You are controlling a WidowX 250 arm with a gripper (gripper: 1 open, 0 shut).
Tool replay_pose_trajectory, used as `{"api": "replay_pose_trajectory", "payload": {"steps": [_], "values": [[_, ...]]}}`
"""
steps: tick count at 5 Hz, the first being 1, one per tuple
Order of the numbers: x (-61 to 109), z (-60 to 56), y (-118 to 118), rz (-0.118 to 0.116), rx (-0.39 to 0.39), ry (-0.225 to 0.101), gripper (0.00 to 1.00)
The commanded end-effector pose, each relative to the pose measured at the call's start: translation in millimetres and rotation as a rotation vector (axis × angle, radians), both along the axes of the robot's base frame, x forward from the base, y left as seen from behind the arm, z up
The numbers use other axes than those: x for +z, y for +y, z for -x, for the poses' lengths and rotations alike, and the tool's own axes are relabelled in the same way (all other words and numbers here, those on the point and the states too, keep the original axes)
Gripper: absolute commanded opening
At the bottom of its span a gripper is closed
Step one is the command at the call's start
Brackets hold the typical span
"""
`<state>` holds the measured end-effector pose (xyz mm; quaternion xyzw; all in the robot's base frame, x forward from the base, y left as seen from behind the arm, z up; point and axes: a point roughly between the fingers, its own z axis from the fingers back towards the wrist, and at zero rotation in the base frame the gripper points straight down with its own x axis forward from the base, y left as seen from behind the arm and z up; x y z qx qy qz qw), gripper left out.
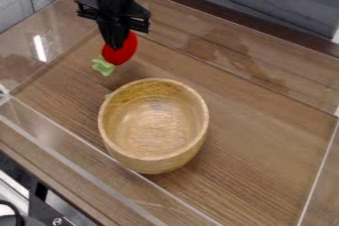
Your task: Move the red object to the left side of the table
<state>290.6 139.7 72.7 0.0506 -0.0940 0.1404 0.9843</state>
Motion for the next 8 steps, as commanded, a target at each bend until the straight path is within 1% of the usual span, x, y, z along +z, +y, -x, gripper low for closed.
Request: {"api": "replay_pose_trajectory", "payload": {"steps": [1,3,4,5,6,7,8], "values": [[11.4,-12.7,16.8,-0.027,-0.023,-0.052,0.0],[1.4,5.6,27.5,-0.025,-0.079,-0.051,0.0],[1.4,4.4,34.5,-0.022,-0.077,-0.051,0.0],[4.5,5.8,32.6,-0.009,-0.138,-0.044,1.0],[8.5,6.5,31.2,0.004,-0.196,-0.039,1.0],[4.2,-0.6,25.1,0.018,-0.119,-0.04,1.0],[-0.2,-9.2,13.5,0.033,-0.051,-0.041,1.0]]}}
